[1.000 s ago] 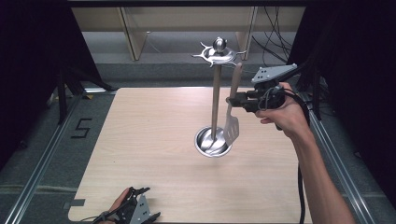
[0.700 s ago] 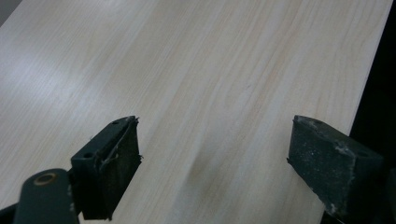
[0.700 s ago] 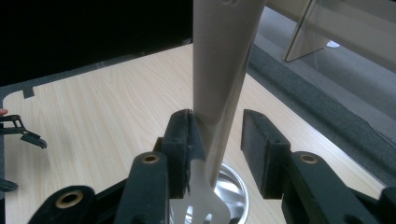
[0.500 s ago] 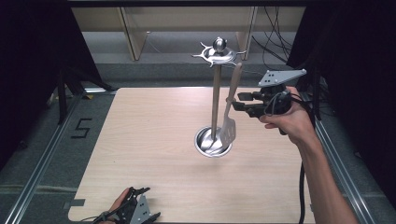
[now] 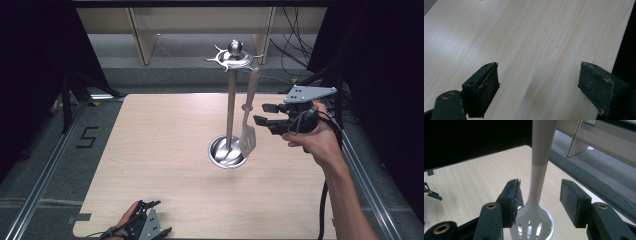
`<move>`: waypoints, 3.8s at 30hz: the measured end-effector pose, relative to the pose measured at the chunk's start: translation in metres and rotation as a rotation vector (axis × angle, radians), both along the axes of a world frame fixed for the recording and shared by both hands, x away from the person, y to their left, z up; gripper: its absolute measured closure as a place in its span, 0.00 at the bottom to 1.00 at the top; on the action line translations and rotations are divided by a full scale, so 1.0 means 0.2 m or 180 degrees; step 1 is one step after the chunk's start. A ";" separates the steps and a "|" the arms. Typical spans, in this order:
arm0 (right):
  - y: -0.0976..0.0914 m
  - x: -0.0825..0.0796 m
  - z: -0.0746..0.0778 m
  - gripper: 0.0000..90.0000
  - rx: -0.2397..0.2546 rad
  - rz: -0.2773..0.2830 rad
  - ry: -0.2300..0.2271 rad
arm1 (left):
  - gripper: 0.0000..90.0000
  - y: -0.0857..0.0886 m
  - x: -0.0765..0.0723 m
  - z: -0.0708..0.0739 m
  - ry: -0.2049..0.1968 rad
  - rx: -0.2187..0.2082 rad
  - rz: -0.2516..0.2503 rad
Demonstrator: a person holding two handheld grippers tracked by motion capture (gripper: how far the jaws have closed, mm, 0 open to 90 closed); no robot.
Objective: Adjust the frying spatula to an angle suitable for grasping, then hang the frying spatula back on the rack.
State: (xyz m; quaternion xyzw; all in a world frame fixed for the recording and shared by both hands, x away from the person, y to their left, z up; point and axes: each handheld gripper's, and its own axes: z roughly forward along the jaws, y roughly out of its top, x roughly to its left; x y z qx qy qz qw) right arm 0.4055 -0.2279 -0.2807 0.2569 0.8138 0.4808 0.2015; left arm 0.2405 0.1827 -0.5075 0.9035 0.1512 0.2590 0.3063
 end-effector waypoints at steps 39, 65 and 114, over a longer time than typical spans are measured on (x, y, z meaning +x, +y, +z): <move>-0.18 -0.17 -0.37 0.43 0.0179 -0.0342 0.0107 | 0.18 0.00 0.01 0.00 -0.0002 0.0000 0.0050; -0.19 -0.29 -0.54 0.40 0.0092 -0.0384 0.0374 | 0.18 -0.01 0.01 0.00 -0.0005 -0.0017 0.0016; -0.24 -0.43 -0.85 0.34 -0.0174 -0.0462 0.0638 | 0.18 -0.01 0.00 0.01 -0.0049 0.0008 0.0005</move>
